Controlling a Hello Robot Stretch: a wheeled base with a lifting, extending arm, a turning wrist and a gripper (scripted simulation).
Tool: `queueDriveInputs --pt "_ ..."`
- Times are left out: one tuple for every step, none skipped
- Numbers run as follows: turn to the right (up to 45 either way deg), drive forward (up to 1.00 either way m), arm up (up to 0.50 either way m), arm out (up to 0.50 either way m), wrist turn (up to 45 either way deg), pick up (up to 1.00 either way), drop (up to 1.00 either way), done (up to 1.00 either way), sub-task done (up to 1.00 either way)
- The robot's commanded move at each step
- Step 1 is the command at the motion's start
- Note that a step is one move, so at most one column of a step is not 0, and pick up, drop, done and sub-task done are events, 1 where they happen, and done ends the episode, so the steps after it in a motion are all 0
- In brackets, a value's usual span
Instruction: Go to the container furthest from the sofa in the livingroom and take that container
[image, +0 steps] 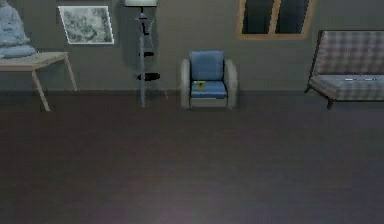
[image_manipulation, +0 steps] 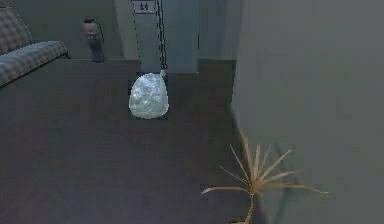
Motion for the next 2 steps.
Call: queueDriveInputs --pt "0.0 1.0 0.0 0.0 0.0 0.0 0.0 0.0 0.0" --pt "3.0 0.0 0.0 0.0 0.0 0.0 0.0 0.0 0.0"
